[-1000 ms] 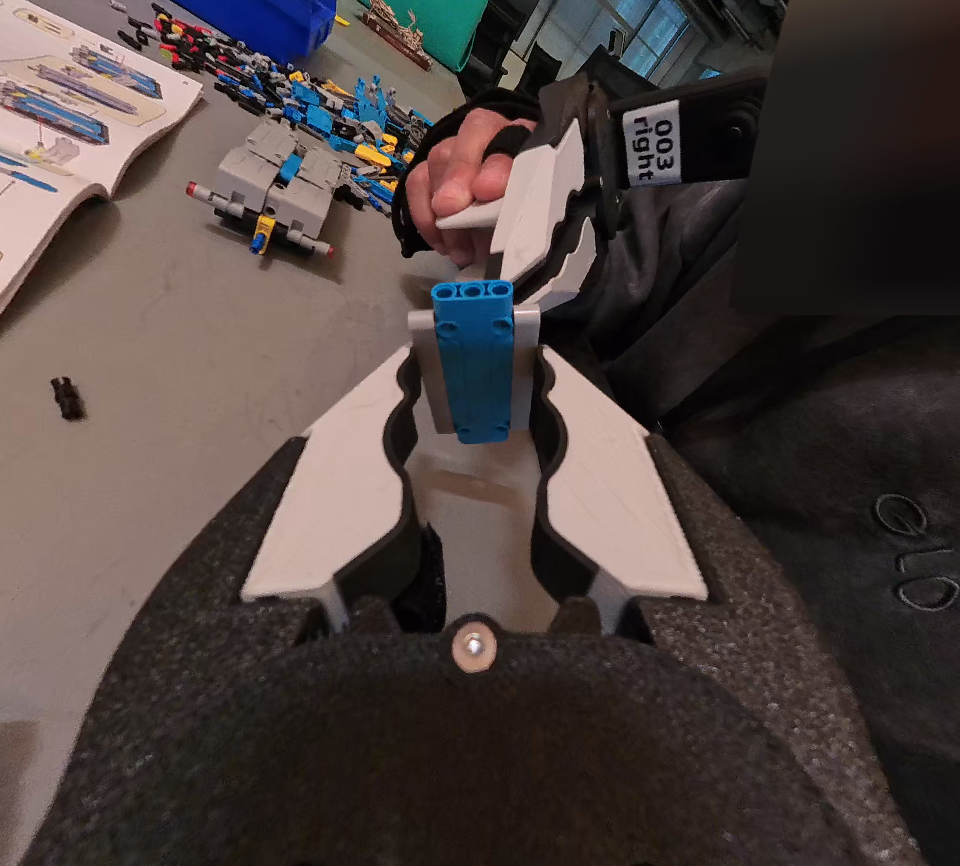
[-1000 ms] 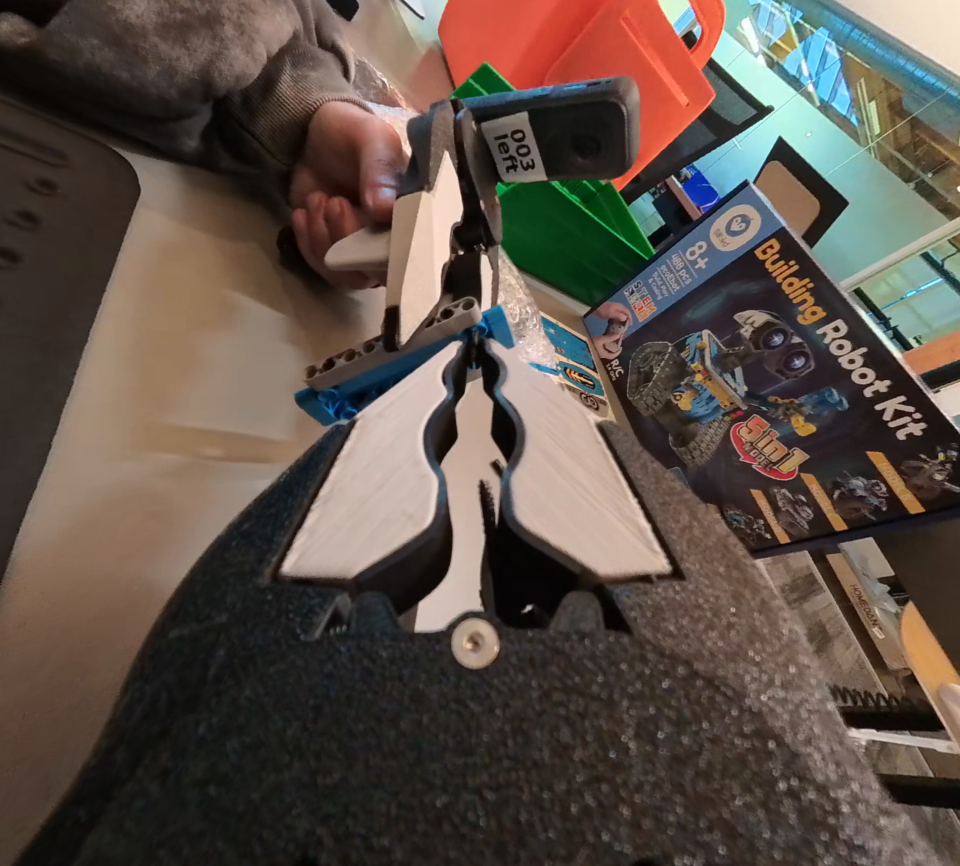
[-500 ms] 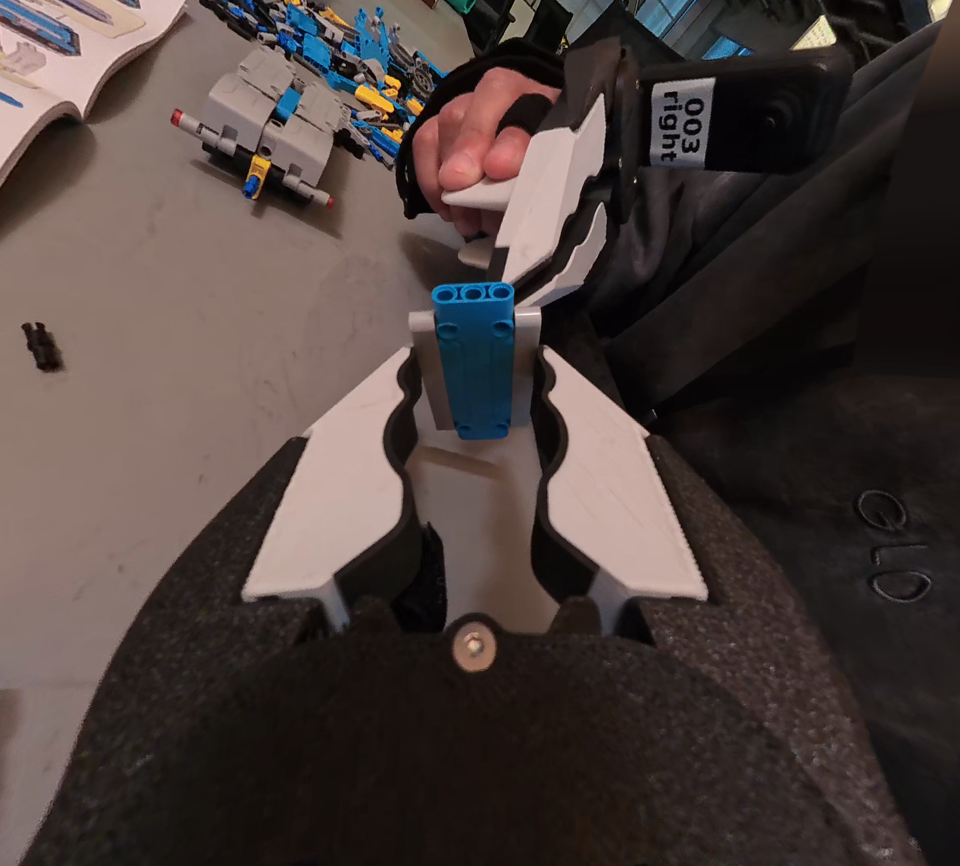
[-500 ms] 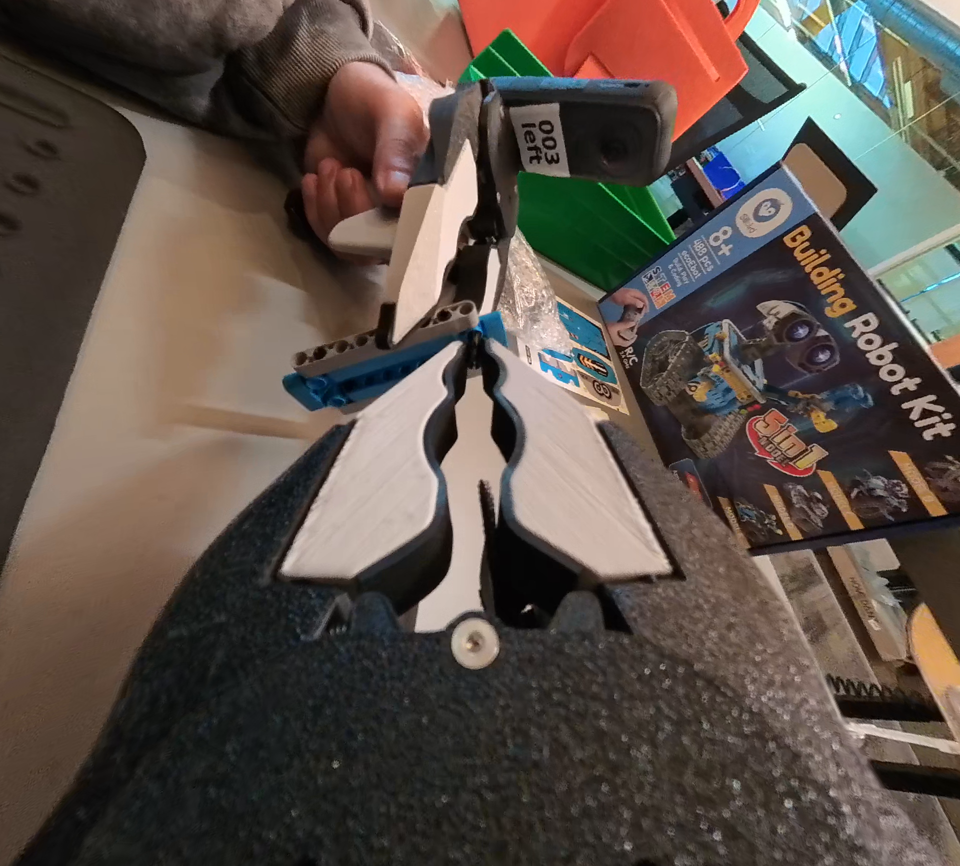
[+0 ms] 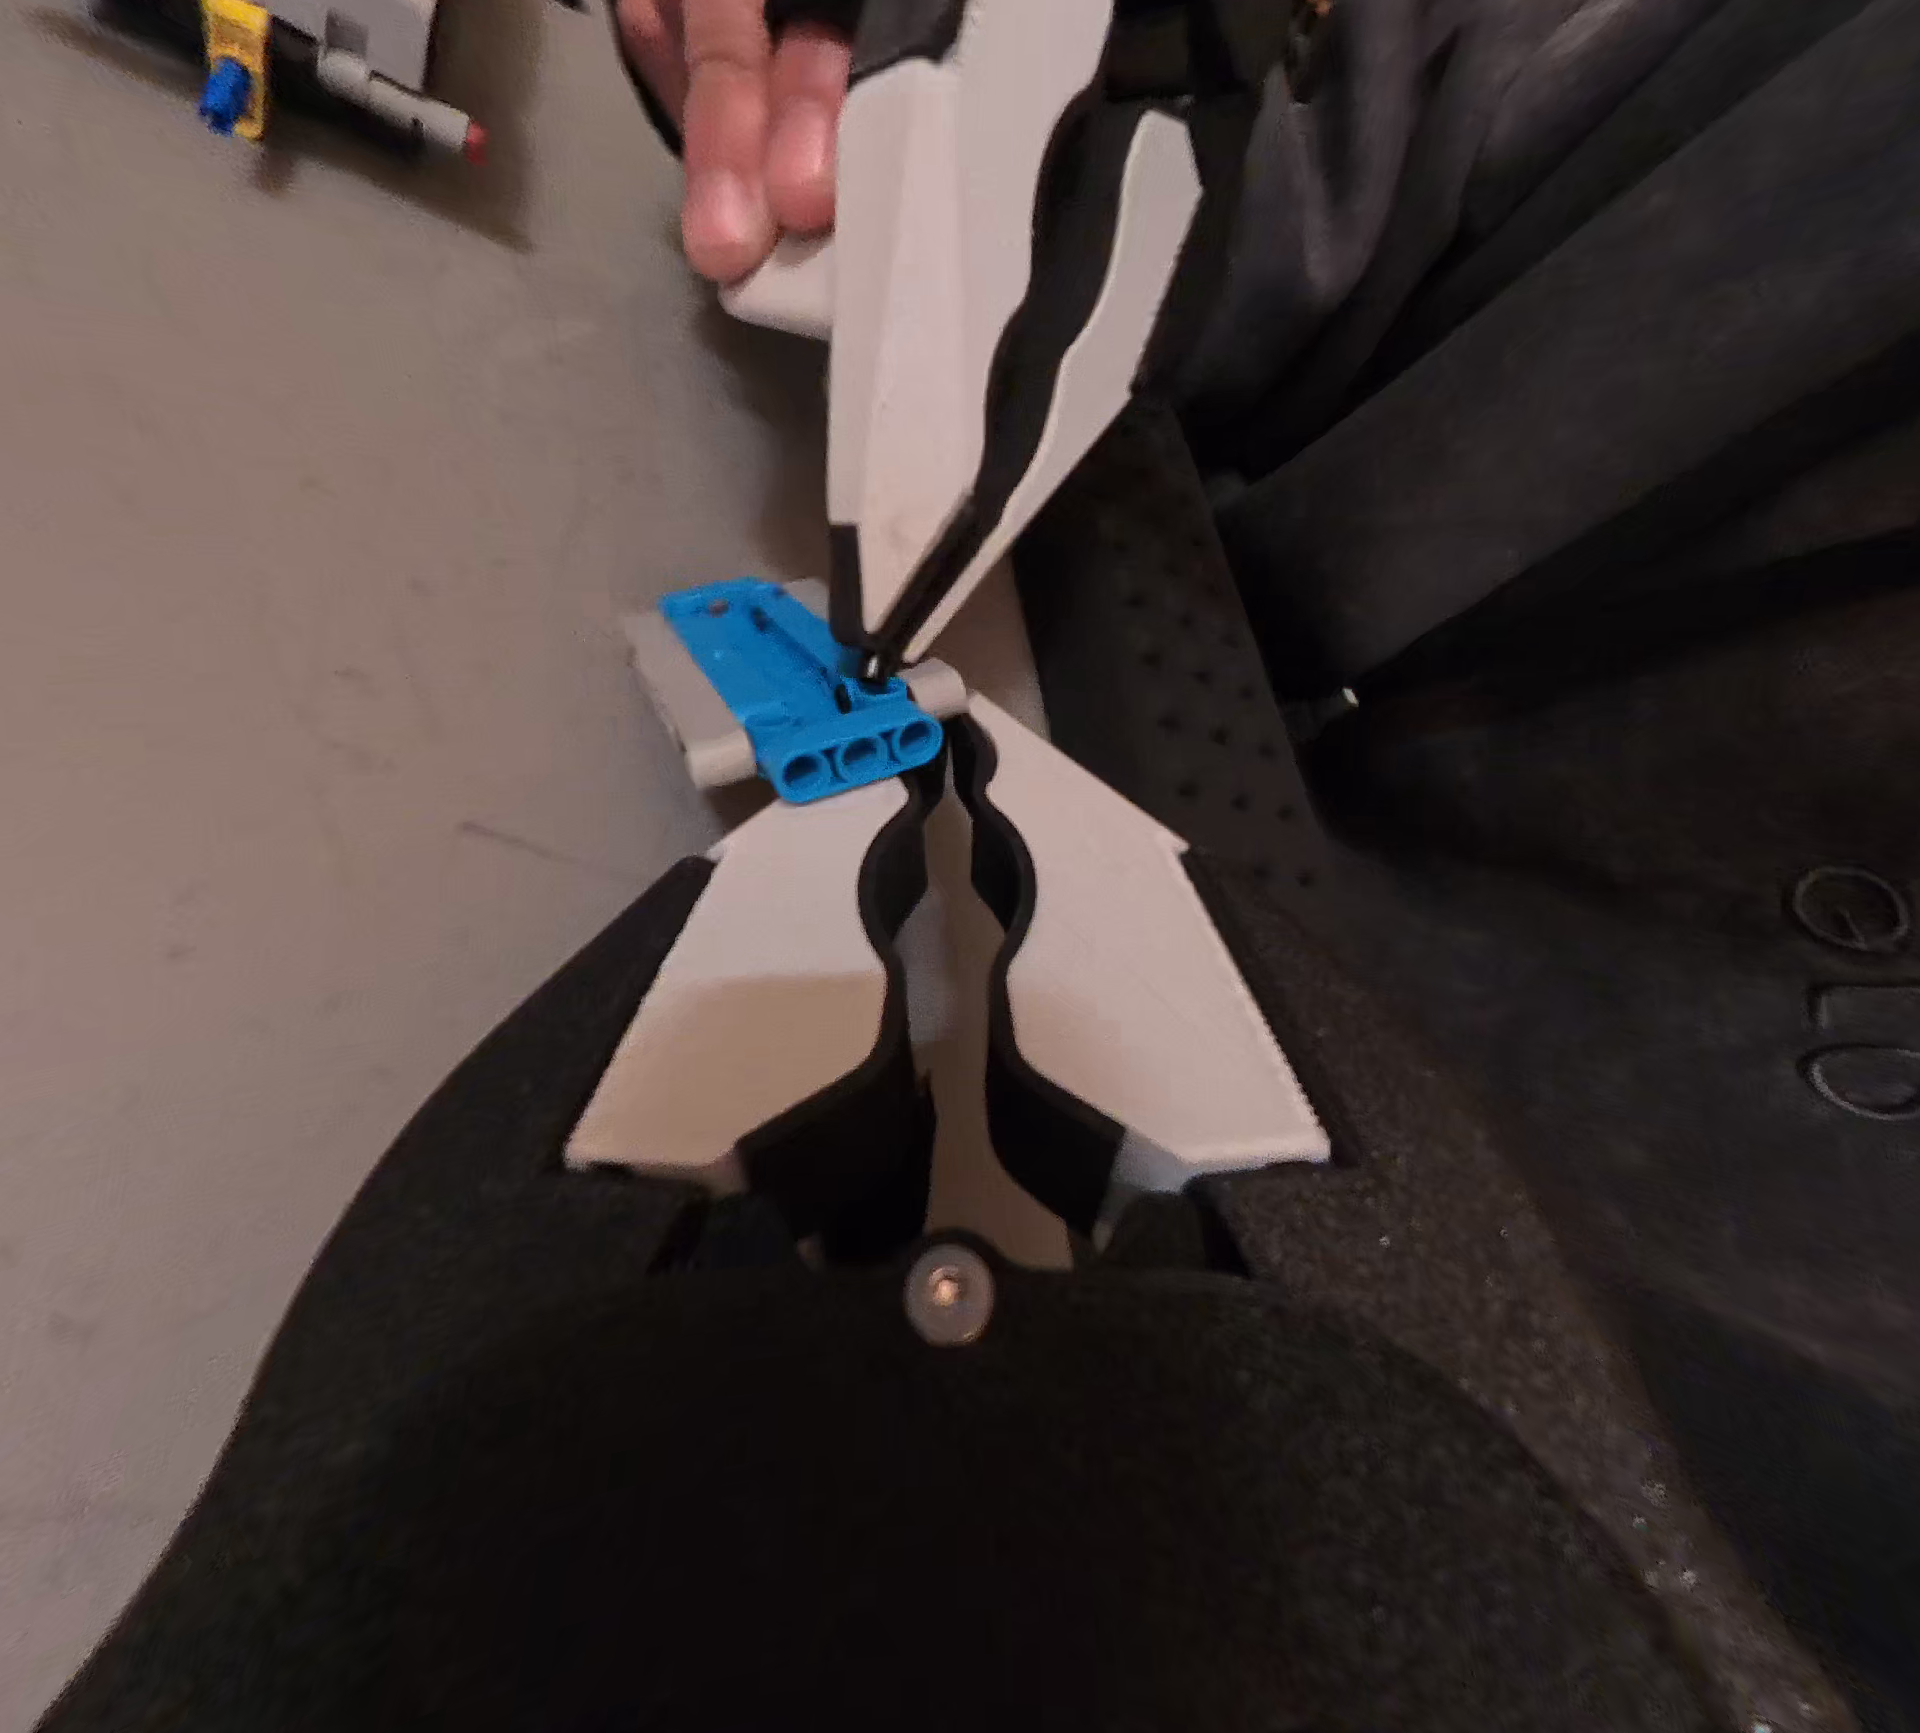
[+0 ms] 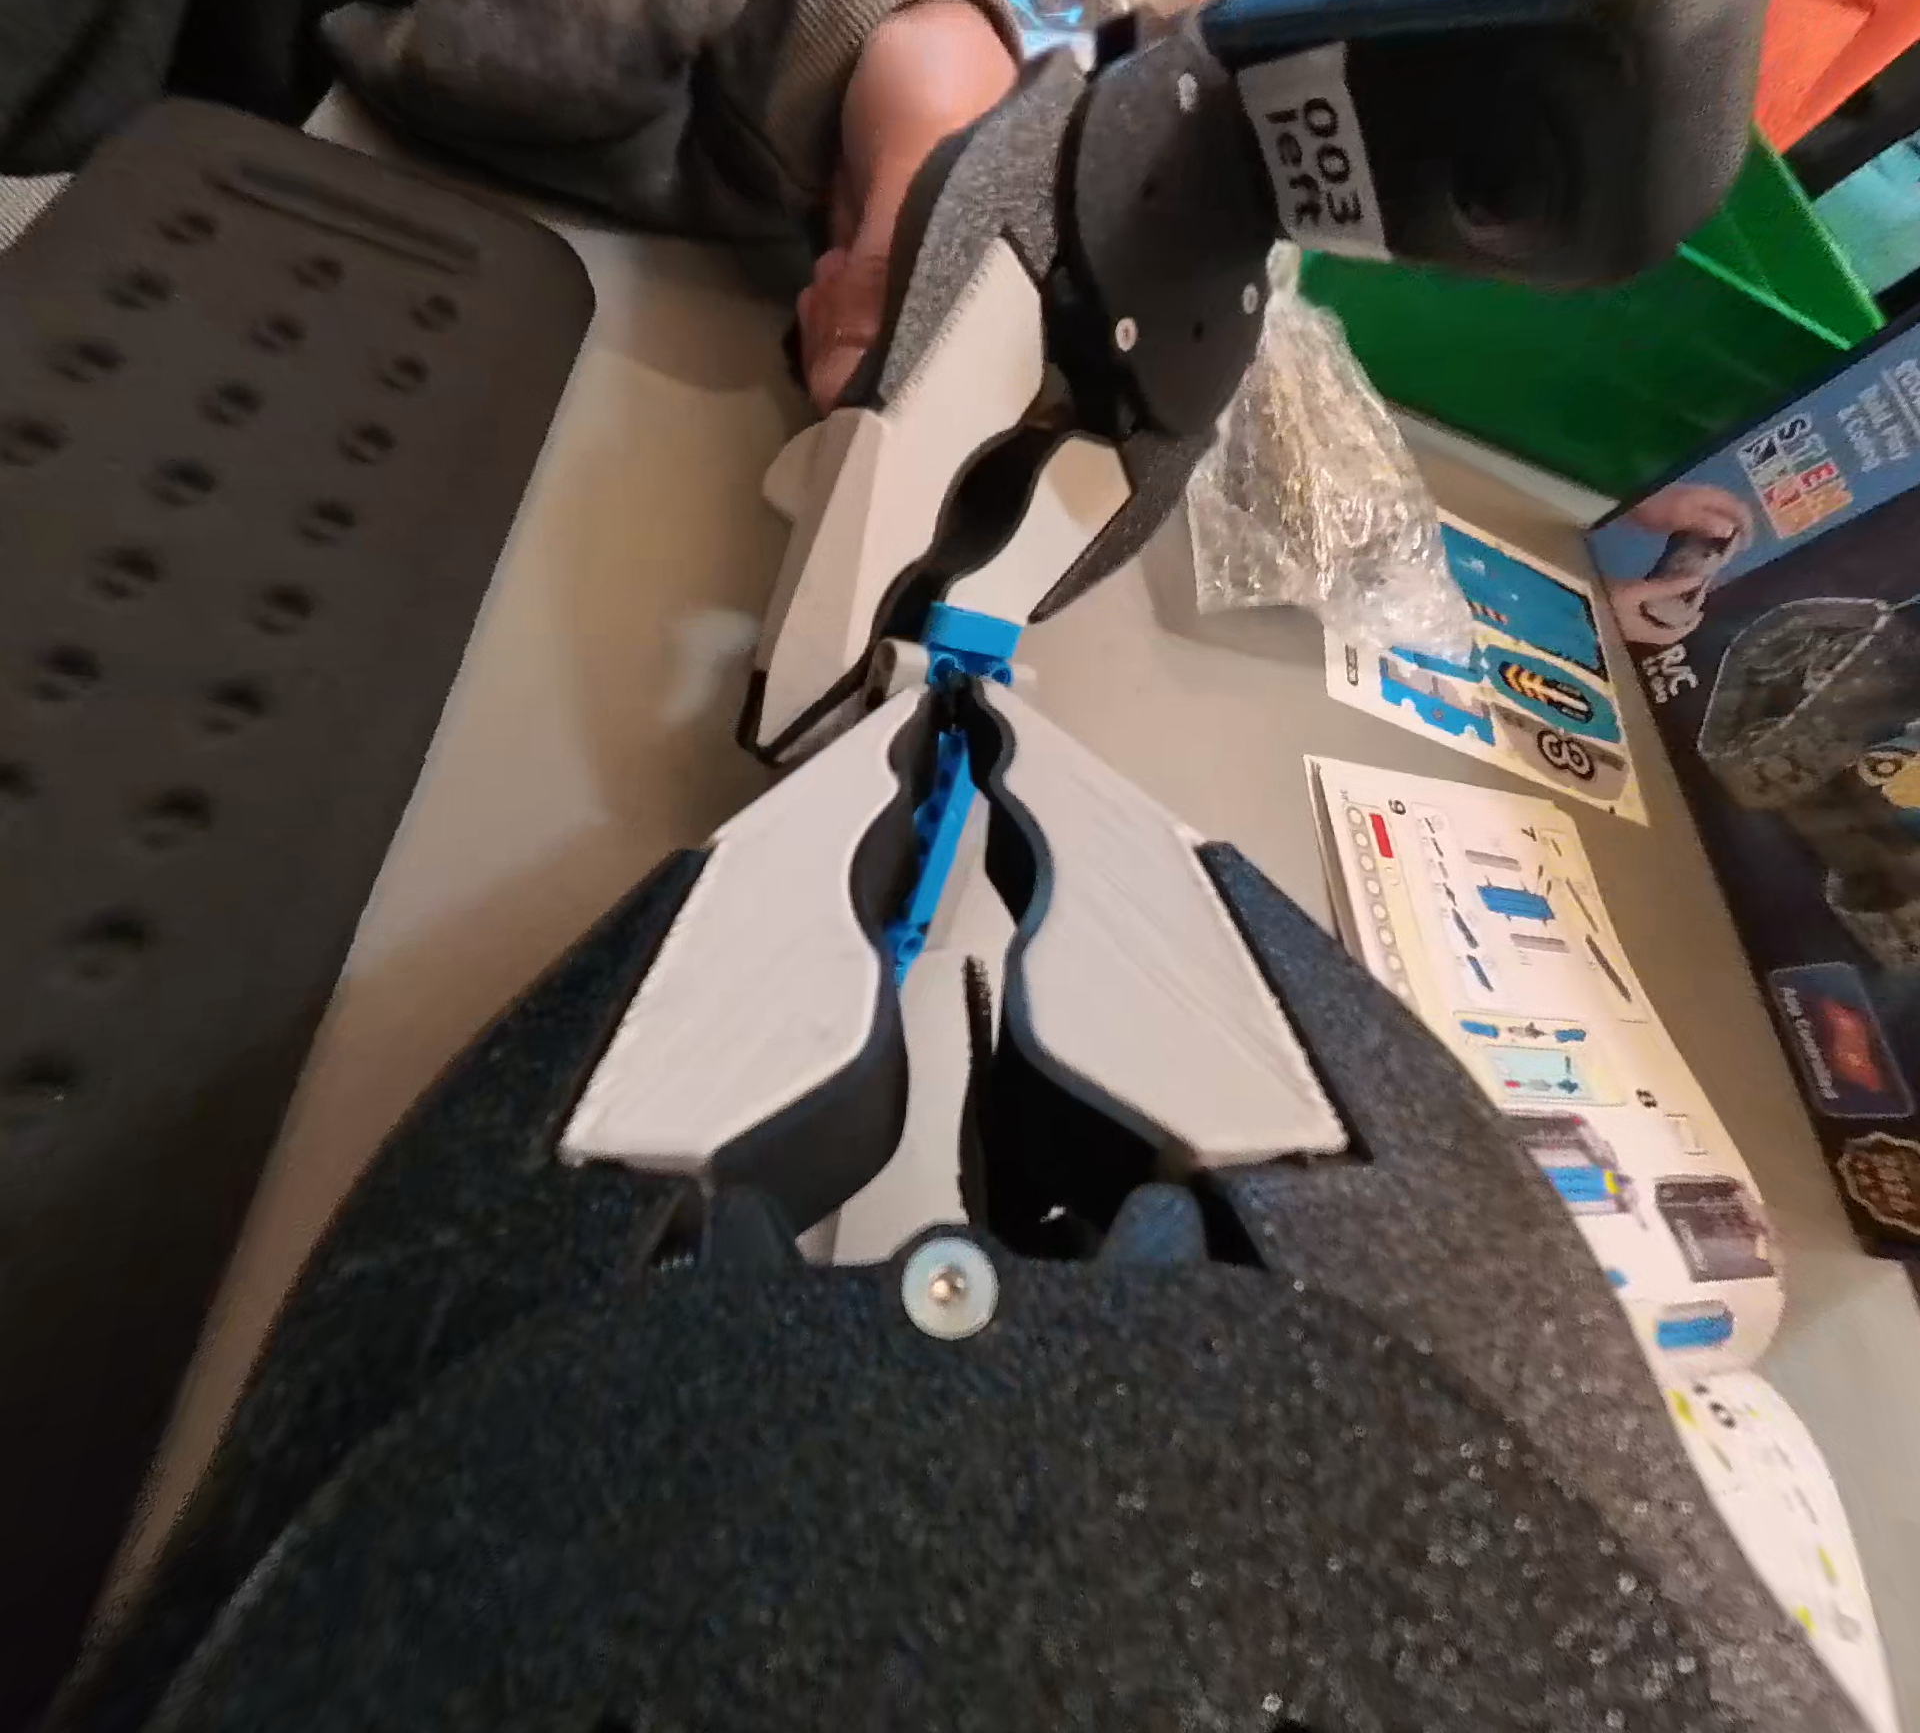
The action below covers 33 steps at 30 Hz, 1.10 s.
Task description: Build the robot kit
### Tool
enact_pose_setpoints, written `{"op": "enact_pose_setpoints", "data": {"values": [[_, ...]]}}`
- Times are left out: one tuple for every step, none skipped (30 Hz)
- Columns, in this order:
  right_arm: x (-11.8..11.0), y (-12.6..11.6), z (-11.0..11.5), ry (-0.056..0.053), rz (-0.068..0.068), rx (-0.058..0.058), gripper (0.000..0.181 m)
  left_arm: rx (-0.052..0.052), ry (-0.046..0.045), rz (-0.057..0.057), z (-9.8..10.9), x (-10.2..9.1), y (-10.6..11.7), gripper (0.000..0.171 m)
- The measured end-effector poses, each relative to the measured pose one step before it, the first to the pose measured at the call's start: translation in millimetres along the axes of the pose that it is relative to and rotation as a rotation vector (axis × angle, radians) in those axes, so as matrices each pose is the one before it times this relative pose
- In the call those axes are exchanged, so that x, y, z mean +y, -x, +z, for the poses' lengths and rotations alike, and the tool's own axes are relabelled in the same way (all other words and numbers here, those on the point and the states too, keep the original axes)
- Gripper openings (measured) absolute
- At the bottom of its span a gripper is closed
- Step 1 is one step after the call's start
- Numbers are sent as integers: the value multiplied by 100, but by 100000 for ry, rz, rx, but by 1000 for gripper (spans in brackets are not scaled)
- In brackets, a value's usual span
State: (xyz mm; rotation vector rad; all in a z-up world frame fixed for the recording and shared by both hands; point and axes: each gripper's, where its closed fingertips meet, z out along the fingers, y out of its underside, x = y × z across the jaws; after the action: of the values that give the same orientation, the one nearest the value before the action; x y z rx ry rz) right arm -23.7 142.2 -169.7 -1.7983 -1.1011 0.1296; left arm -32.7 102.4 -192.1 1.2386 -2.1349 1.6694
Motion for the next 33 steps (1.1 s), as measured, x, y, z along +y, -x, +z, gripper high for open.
{"op": "enact_pose_setpoints", "data": {"values": [[221,-56,57,699,1440,-452,3,-2005,498,-338,50,56,288,0],[95,-24,42,-233,625,-182,3,-575,133,-43,-7,13,101,0],[-6,-81,4,-507,388,487,3,-711,-270,836,-66,-55,61,0],[79,-52,4,289,613,204,3,-1633,349,1299,-40,4,171,0],[167,-39,-4,700,312,57,3,-2898,844,1535,-29,75,355,0],[205,52,23,728,712,-440,3,-4188,1389,2140,-77,120,550,0],[204,-17,21,909,725,162,3,-6956,619,2798,-156,-5,899,15],[68,-96,0,220,147,812,4,-6068,132,4397,-166,-77,657,23],[-30,-34,-19,-294,454,81,4,-3062,-47,4398,-57,-89,162,24],[23,-50,-56,201,998,-318,3,-2897,-78,3449,29,-84,154,23],[69,-200,-39,286,1075,792,3,-3584,-527,3046,-15,-159,321,23],[30,-228,-85,-49,1122,1012,3,-2732,-974,2319,-58,-211,242,23],[-17,-226,-98,-405,1244,752,3,-2166,-1242,1331,-61,-257,206,23],[18,-321,-70,-226,1614,1355,4,-2290,-1309,384,-66,-238,320,23],[35,-397,-57,107,1297,2040,4,-1838,-1445,-961,-61,-262,332,23],[-63,-453,-55,-291,744,2783,3,-1756,-1901,-1350,-89,-325,350,23],[-182,-476,-70,-1140,530,2969,3,-1730,-2431,-1029,-167,-402,336,23],[-269,-520,-65,-1563,632,3376,3,-1825,-2782,-814,-230,-488,348,23],[-352,-463,-72,-1889,1024,2994,3,-1754,-2793,170,-251,-497,270,23],[-336,-441,-34,-1577,1887,2540,3,-2304,-2411,642,-224,-455,301,23],[-325,-381,28,-1637,2252,2224,3,-2189,-1763,775,-215,-380,264,23],[-259,-294,51,-1346,2174,1763,3,-2171,-1206,777,-160,-271,262,23],[-188,-241,85,-1012,2049,1457,4,-2028,-687,1106,-149,-197,240,23],[-135,-106,99,-979,2399,392,3,-1276,-296,1699,-120,-79,145,23],[-42,-22,66,-508,2752,-587,3,-428,-156,765,-60,-11,73,23],[-14,-65,46,-523,2472,-328,3,158,-195,-485,-37,-34,44,23],[-6,-11,27,-556,2069,-641,3,1016,-84,-938,-39,5,-39,24],[-19,31,-1,-386,1500,-697,3,1655,-215,-1387,-26,-3,-101,24],[-50,42,-1,-685,941,-460,3,1885,-523,-1530,-50,-48,-97,24],[-27,35,16,-531,1110,-417,3,1671,-572,-1569,-23,-6,-73,24],[77,21,19,70,1698,-704,3,1703,-1,-1732,32,81,-75,24],[121,25,37,305,1917,-967,4,1400,306,-1151,39,117,-40,24],[163,58,66,326,2166,-1272,3,769,512,-214,48,176,9,24]]}}
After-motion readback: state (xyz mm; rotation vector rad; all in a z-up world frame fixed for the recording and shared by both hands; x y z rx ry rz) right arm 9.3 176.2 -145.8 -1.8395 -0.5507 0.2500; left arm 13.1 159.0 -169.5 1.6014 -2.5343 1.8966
